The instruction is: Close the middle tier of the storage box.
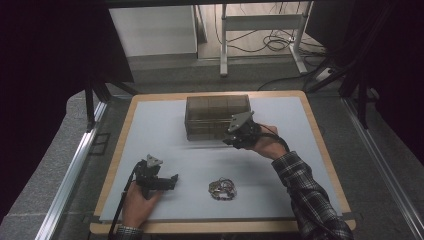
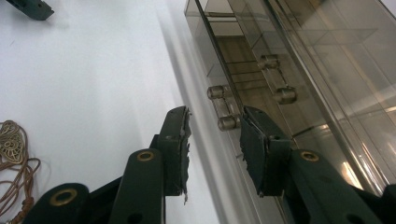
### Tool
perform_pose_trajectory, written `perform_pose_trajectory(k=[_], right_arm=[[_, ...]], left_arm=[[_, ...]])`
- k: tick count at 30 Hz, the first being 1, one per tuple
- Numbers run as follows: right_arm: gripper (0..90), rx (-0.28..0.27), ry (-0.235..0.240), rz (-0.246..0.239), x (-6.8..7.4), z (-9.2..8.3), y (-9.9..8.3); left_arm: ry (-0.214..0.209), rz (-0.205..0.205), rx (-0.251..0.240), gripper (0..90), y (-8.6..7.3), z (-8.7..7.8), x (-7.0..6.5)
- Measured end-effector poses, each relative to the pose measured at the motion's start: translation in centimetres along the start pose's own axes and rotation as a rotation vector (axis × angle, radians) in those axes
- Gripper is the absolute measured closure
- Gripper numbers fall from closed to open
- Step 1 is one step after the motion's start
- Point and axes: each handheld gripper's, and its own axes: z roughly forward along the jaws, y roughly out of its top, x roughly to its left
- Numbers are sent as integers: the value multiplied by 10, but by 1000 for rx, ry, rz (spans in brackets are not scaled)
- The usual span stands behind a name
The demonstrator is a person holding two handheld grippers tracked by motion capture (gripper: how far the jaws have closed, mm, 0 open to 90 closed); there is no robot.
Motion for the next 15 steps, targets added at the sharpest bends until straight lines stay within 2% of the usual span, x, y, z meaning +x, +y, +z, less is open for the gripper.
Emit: perform_pose_trajectory(k=[15], right_arm=[[670,25,26,21,-26,-6,-13]], left_arm=[[1,0,1,0,0,0,0]])
